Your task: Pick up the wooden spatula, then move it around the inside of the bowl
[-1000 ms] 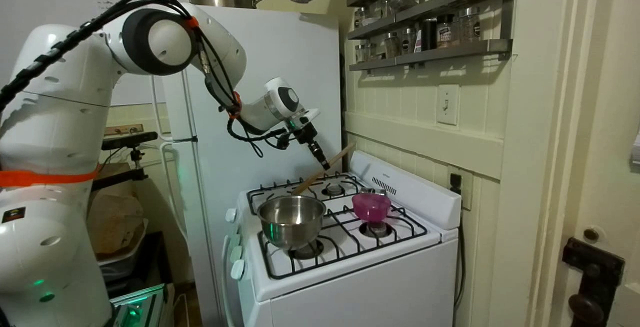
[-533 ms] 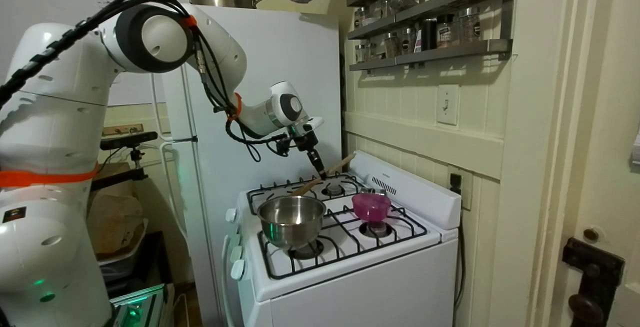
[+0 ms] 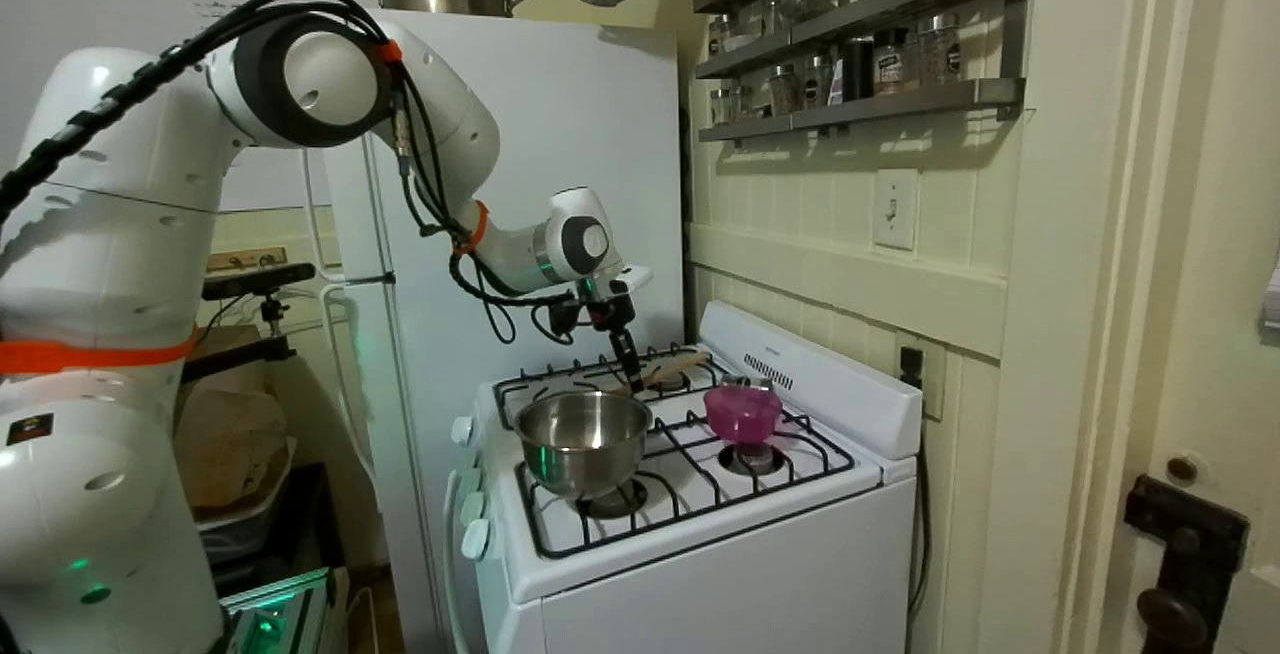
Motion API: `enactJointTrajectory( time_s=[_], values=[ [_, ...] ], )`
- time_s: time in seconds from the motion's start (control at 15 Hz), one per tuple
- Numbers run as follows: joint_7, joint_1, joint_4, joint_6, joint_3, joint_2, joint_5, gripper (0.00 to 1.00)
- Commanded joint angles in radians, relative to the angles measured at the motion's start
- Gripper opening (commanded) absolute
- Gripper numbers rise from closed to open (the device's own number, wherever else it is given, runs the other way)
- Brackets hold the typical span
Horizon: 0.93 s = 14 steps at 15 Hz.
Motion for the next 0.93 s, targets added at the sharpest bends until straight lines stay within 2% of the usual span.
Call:
enactJointTrajectory(
  time_s=[0.0, 0.33, 0.67, 0.73, 0.8, 0.87],
  values=[
    [-0.075, 0.008, -0.049, 0.060, -0.017, 0.004, 0.091, 0.05],
    [-0.154, 0.008, -0.081, 0.094, -0.027, 0.018, 0.170, 0.05],
    [-0.187, 0.015, -0.095, 0.101, -0.044, 0.026, 0.195, 0.05],
    [-0.184, 0.020, -0.096, 0.097, -0.051, 0.024, 0.190, 0.47],
    [-0.183, 0.022, -0.097, 0.099, -0.053, 0.018, 0.187, 0.47],
    [-0.182, 0.024, -0.098, 0.097, -0.056, 0.014, 0.184, 0.52]
  ],
)
